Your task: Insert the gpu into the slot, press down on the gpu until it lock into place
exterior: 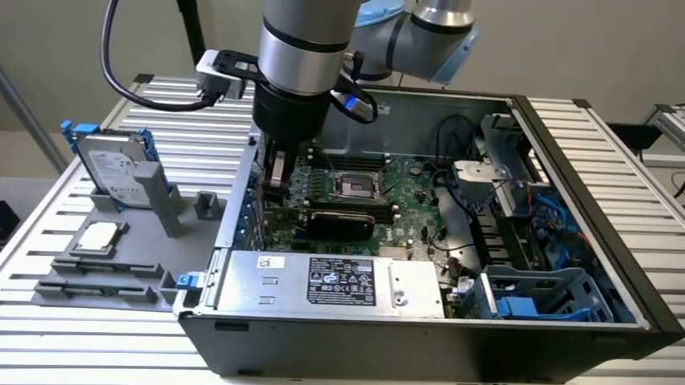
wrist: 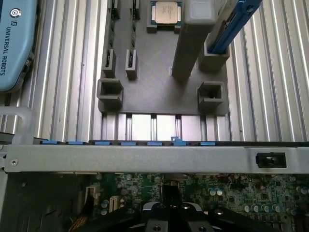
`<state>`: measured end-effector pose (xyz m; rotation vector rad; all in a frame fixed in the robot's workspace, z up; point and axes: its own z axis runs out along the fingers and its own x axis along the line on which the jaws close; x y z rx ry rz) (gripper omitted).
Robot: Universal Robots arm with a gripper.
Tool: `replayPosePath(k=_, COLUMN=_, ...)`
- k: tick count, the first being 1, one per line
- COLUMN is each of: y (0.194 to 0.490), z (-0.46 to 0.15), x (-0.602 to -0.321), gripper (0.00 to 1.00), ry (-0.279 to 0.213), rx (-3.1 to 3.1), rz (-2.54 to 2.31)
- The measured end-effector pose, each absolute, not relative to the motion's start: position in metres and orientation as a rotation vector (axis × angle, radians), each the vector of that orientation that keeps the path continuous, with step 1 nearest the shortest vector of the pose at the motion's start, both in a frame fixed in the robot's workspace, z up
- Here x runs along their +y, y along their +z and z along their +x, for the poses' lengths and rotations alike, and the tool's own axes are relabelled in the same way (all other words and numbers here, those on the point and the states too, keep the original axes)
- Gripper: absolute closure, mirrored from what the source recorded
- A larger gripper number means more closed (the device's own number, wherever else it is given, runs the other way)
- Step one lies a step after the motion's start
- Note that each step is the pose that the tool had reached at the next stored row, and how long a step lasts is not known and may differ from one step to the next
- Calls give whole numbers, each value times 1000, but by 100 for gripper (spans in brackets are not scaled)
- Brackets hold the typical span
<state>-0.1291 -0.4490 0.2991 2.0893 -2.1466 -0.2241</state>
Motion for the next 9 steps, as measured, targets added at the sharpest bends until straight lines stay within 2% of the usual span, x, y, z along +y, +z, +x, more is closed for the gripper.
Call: replayPosePath(k=9, y=297, z=-129, x=-449, gripper=89, ry=-229, rx=-2162, rz=2043)
